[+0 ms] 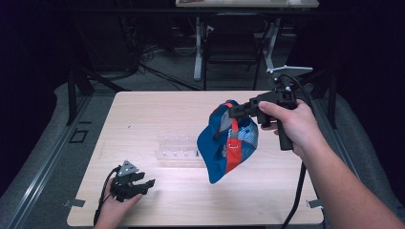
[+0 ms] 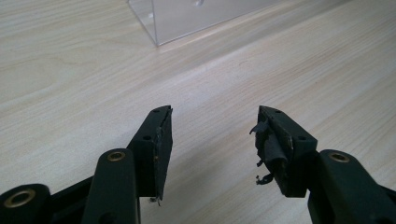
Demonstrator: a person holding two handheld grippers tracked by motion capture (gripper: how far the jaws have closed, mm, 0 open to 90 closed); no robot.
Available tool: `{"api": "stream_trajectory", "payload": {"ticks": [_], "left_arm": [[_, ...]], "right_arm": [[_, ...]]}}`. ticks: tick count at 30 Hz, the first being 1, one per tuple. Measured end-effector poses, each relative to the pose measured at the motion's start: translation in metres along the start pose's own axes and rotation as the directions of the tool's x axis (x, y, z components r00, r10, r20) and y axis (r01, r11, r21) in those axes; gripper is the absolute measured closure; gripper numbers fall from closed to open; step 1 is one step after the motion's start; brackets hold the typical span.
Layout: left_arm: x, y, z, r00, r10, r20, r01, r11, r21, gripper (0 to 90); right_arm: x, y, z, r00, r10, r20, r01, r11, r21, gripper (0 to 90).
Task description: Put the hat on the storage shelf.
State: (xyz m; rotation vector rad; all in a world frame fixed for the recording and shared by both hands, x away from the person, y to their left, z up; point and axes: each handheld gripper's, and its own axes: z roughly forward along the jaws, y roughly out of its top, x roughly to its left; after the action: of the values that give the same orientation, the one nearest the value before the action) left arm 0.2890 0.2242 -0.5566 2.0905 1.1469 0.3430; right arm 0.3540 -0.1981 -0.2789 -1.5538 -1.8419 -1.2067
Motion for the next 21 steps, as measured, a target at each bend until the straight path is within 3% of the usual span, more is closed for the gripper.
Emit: {"api": "stream_trajectory", "payload": {"ticks": [21], "left_arm": [[-0.006,0.003,0.001,0.9998,0.014,0.012,-0.014,0.9999,-0.008,47.4]], "right_arm": [[0.007,0.036,0.027,0.9996,0.025,-0.014,-0.026,0.998,-0.054,77.5]]}}
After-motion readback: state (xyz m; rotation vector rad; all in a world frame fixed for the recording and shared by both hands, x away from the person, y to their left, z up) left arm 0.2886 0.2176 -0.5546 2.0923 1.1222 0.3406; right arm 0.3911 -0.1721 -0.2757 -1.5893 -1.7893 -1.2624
